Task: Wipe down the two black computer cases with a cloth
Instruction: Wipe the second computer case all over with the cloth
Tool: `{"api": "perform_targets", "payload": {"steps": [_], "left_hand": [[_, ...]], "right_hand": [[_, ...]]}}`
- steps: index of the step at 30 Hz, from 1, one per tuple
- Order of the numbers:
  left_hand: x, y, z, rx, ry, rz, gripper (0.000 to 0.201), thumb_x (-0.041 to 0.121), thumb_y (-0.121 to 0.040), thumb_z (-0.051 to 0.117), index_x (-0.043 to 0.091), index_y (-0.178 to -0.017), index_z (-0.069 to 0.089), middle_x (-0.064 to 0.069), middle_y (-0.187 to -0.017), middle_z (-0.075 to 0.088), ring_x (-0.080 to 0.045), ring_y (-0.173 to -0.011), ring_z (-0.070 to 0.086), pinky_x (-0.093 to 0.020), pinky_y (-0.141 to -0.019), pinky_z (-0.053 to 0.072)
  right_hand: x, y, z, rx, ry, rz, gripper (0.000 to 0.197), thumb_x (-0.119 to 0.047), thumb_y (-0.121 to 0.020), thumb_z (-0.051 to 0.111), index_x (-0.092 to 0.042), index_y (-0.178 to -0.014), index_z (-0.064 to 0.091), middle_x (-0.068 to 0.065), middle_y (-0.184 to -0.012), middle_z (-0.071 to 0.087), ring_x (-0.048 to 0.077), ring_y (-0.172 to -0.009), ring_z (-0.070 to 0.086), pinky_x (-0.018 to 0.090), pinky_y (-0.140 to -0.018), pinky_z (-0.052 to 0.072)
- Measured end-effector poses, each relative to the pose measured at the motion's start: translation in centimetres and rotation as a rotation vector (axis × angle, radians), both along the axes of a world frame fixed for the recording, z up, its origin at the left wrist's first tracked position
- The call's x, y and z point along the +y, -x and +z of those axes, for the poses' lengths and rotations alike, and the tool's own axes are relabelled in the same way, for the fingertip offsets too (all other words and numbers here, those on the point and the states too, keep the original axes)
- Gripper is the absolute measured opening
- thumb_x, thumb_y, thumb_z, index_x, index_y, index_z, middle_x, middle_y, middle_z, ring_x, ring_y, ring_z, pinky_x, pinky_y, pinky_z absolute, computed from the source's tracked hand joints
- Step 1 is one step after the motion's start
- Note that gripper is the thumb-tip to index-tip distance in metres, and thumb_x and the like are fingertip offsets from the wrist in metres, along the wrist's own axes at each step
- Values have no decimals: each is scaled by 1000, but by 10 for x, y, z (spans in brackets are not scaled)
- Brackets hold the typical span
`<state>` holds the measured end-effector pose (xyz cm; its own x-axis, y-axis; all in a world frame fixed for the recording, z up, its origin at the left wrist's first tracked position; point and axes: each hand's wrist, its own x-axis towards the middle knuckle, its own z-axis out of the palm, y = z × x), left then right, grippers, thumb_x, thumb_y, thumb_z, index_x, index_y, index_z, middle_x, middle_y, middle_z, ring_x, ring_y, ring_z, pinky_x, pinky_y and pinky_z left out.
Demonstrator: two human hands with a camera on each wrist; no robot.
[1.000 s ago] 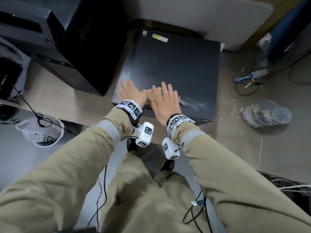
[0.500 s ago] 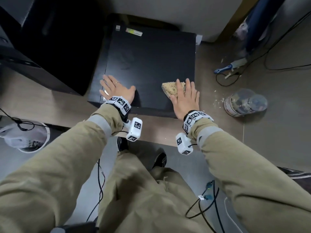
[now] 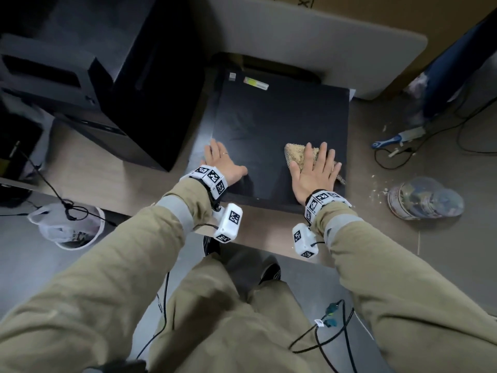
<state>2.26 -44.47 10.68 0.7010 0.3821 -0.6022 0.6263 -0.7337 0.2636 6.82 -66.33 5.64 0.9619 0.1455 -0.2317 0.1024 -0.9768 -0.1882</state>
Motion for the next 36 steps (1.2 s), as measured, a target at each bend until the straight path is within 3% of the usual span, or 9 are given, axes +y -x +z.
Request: {"api": "perform_targets", "payload": {"steps": [6,10,14,17,20,28,32,36], "left_hand": [[36,-1,7,26,177,-114,87,31,-96,53,5,-158,-2,-5,-166,-16,-22,-152,-16,-39,-122,5],[39,-6,4,24,195,-96,84,28,-97,51,6,-158,-2,-3,-166,-15,-21,-152,-16,-39,-123,2],[33,-7,4,-49,134,-98,73,20,-94,51,2,-155,15,-7,-167,-4,-23,-152,-2,-40,-120,14],[25,-6,3,-46,90,-60,80,26,-93,53,4,-156,9,-5,-167,-4,-22,-153,-2,-40,-120,15],[11,-9,0,-74,19,6,84,28,-86,57,4,-155,15,-6,-166,2,-23,-152,4,-41,-118,21],[-53,-2,-5,-133,103,-68,78,25,-94,52,9,-158,10,-3,-167,-5,-29,-153,-9,-44,-124,7],[-48,-3,-5,-171,144,-32,70,16,-96,47,9,-158,15,-4,-168,1,-27,-154,-4,-42,-124,9],[-16,4,0,-176,-4,87,65,17,-97,42,13,-158,19,-1,-167,6,-24,-154,-3,-43,-122,6]], "right_hand": [[90,18,6,48,-28,218,66,-53,-105,19,-26,-161,-1,10,-167,-13,32,-153,-13,53,-123,-9],[117,32,7,58,-20,342,67,-45,-105,31,-24,-161,1,9,-167,-12,33,-154,-12,53,-123,-7],[96,33,8,67,-60,382,62,-40,-107,29,-27,-161,2,7,-168,-12,29,-154,-12,51,-124,-6],[72,41,8,67,-50,318,60,-47,-107,20,-30,-161,-2,5,-167,-15,27,-154,-14,49,-124,-7],[41,42,10,98,-43,231,61,-50,-106,16,-33,-160,-6,3,-167,-18,25,-154,-15,48,-123,-8],[-61,32,15,165,24,78,62,-47,-106,17,-32,-159,-11,4,-166,-23,23,-153,-17,46,-124,-5],[-54,33,15,131,27,42,69,-49,-103,23,-28,-160,-9,6,-166,-19,26,-154,-16,46,-124,-6],[-37,37,13,117,18,25,73,-46,-100,29,-25,-161,-7,8,-167,-18,29,-153,-17,48,-124,-8]]}}
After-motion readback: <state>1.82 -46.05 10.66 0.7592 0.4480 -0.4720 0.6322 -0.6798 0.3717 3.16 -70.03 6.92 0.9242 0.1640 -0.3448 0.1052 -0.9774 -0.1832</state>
